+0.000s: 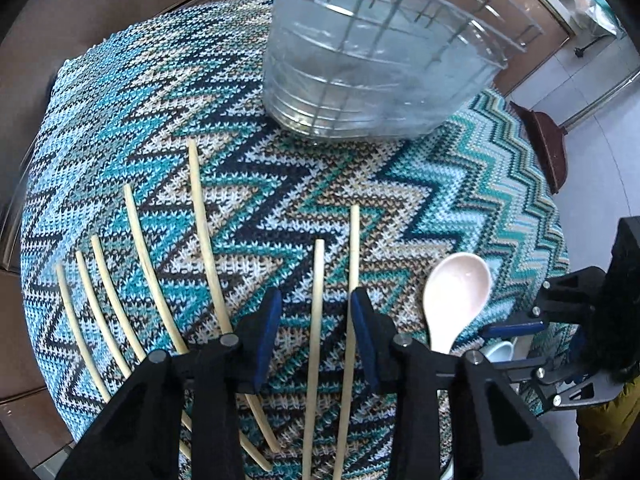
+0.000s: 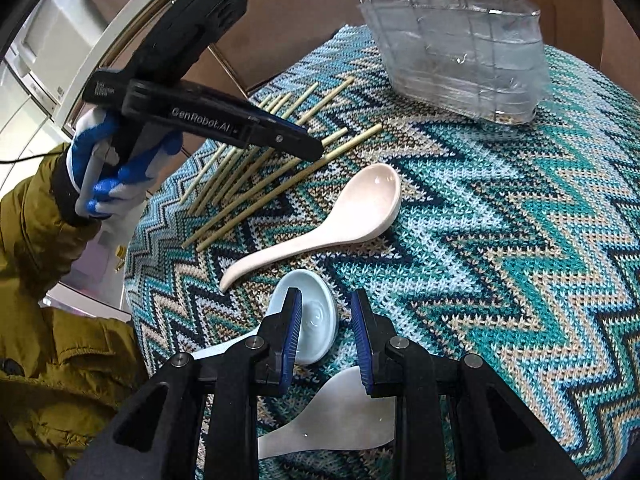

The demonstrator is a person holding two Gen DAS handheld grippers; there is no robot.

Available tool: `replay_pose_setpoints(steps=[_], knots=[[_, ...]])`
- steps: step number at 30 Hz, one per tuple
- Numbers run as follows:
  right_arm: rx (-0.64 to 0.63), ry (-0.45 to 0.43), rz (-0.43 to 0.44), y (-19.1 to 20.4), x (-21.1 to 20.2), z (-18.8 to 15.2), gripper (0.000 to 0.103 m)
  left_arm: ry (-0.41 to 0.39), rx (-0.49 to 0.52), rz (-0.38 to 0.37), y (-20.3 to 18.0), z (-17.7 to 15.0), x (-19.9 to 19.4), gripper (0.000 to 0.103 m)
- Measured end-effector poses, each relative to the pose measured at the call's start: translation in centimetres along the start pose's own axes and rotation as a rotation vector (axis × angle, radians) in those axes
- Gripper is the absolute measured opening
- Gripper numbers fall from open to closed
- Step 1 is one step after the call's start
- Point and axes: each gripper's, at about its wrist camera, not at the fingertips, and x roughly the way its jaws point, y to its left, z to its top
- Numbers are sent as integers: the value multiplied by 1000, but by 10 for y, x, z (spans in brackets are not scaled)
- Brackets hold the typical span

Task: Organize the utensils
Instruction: 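Grasp one chopstick with the left tool while the right tool grasps a white spoon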

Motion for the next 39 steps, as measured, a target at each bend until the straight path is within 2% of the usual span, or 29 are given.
replay_pose_setpoints(steps=[1,3,4,5,8,12,16,22,24,25,29,34,37,39], knots=[[-6,5,0,0,1,0,24,2,-4,-1,-2,2,2,34],[-24,17,4,3,4,1,18,3,-15,-4,-2,3,4,24],[-31,21,3,4,6,1,14,10,-25,-4,0,4,5,11],[-45,25,-4,6,7,2,12,13,-33,-4,1,4,7,9],[-78,9,-19,13,3,3,11,-11,-44,-8,9,0,-1,5],[-120,-46,-63,29,-15,5,8,-92,-31,-14,7,-10,-30,5],[-152,-136,-128,47,-50,12,8,-248,0,-31,-4,-15,-88,5],[-175,-372,-324,65,-141,46,8,-596,41,-61,-26,-3,-196,5],[-177,-464,-484,70,-173,66,8,-719,35,-50,-32,6,-223,5],[-175,-489,-525,70,-180,71,8,-779,29,-40,-34,13,-235,5],[-152,-604,-729,69,-207,108,8,-940,-27,-42,-37,45,-259,5],[-203,-592,-918,61,-188,145,8,-1078,-120,19,-35,83,-246,5],[-229,-560,-969,58,-169,154,8,-1120,-154,54,-34,97,-223,5],[-245,-532,-994,55,-153,159,8,-1112,-171,66,-29,101,-205,5]])
